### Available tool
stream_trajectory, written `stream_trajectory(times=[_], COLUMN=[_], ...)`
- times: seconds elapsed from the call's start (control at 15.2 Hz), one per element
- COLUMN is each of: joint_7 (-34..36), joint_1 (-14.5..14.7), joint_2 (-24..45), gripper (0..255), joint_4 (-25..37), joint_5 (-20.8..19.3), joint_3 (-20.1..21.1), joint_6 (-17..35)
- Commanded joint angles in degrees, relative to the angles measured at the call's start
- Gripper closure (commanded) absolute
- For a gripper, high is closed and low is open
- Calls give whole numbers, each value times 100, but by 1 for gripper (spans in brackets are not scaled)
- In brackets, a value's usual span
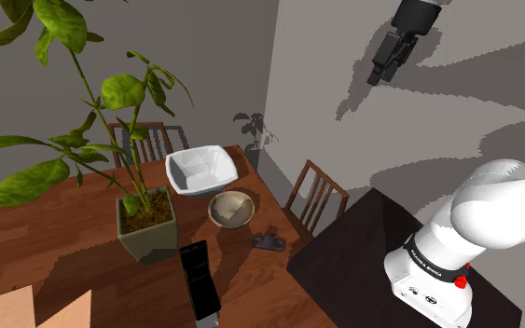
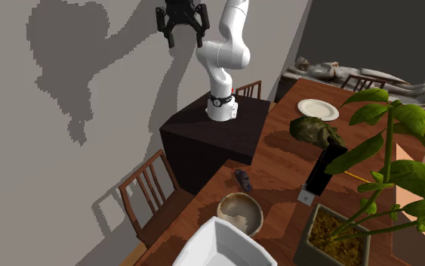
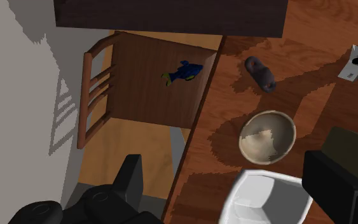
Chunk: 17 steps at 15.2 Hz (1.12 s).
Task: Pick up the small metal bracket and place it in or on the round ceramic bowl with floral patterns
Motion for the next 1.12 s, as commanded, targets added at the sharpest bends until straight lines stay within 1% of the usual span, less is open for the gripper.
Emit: stream_trajectory(times=[0.0, 0.53, 0.79, 1.06], joint_7=[0, 207, 295, 369], joint_1=[0, 245, 403, 578], joint_2=[0, 332, 686, 1182], gripper=[0, 0, 0, 0], joint_4=[0, -1126, -1553, -1876], joint_5=[0, 335, 528, 737], joint_3=[0, 401, 612, 827], joint_6=[0, 1246, 1928, 2652])
